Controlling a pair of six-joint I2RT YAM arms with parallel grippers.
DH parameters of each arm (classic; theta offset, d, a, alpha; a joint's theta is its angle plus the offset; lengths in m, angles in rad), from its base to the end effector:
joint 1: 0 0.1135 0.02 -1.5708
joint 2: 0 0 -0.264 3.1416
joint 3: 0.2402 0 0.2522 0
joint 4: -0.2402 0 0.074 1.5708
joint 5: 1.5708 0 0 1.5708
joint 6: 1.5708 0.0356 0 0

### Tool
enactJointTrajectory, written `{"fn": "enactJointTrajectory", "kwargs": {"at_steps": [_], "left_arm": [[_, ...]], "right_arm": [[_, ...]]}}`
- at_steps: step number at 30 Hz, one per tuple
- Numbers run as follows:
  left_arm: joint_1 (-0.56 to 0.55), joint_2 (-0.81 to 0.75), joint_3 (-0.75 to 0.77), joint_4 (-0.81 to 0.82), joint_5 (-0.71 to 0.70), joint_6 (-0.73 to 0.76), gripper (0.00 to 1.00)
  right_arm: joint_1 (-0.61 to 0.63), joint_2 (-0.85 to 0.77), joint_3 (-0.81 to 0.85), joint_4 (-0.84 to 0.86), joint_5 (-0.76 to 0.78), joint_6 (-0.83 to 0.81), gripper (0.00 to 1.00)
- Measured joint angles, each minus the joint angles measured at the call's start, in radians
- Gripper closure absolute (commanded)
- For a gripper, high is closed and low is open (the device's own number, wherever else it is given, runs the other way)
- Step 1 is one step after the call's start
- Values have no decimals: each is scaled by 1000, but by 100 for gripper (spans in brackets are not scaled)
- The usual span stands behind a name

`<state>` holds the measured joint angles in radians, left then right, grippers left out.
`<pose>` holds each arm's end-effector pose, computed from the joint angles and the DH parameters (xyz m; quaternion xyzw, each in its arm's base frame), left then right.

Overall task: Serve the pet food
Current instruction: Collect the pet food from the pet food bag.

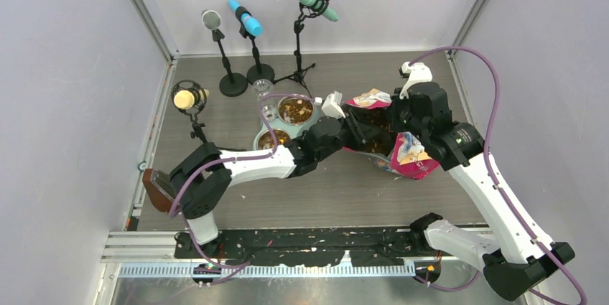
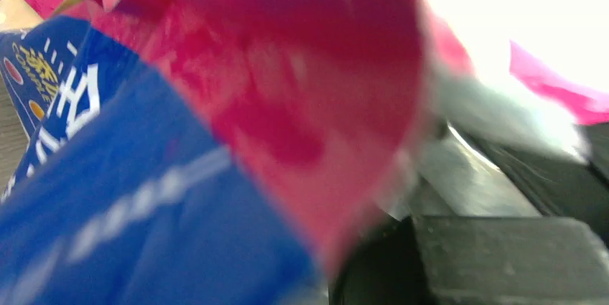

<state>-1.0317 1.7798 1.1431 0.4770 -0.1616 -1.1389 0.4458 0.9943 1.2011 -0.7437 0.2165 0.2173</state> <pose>0.2180 -0.3533 0.2570 -0.0929 0.7549 -0.5430 0.3560 0.1810 0.0780 0.3882 -0.0455 0.8647 0.0711 0.4952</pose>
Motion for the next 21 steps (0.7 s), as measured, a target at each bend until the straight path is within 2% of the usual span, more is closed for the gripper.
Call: {"fn": "enactJointTrajectory", "kwargs": {"at_steps": [5,13,21], "left_arm": [[3,-94,-36,-7,8,-28,100],[30,-293,-51,-137,-23,-38,100],[64,-365,-138,-132,-20,-103,100]], "right_arm": [[-1,0,0,-1,22,0,95],[-6,-2,0,0,59,-1,95],[-6,-2,0,-1,70,-1,95]]}}
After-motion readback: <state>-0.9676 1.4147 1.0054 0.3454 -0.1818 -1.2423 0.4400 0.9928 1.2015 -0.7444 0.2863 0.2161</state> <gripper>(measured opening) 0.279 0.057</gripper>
